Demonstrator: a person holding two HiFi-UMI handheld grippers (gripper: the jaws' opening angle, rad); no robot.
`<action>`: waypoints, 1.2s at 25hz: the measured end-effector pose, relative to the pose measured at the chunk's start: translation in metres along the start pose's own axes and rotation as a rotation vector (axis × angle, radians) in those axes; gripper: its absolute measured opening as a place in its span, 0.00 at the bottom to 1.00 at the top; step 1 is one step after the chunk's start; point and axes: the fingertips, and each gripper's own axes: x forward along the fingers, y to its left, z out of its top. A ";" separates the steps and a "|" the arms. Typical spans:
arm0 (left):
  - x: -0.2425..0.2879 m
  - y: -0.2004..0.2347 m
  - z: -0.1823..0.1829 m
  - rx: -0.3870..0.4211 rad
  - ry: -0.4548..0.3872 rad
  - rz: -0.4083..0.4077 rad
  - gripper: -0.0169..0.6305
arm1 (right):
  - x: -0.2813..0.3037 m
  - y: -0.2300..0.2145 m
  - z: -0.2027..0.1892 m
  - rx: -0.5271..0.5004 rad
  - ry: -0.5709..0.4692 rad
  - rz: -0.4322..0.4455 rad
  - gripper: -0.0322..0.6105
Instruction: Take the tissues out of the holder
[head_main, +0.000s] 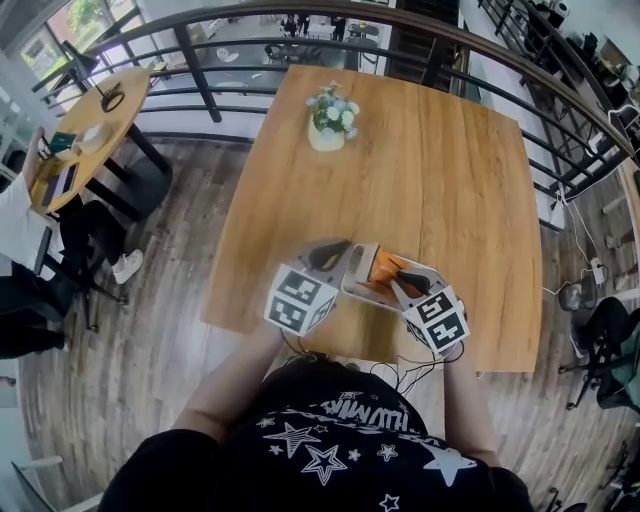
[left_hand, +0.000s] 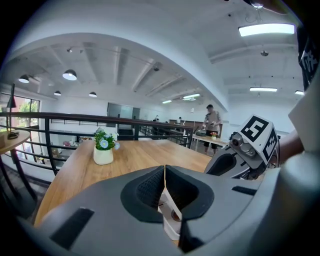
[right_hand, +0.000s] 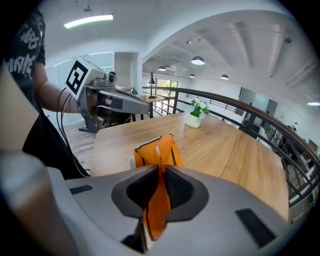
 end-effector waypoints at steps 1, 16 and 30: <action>-0.002 -0.004 0.001 0.000 -0.002 0.004 0.05 | -0.004 0.000 -0.001 0.005 -0.009 -0.002 0.13; -0.034 -0.058 0.006 0.024 -0.018 0.120 0.05 | -0.060 -0.008 0.002 0.002 -0.169 -0.013 0.11; -0.049 -0.064 0.000 0.026 -0.032 0.106 0.05 | -0.067 0.011 0.006 0.067 -0.227 -0.014 0.10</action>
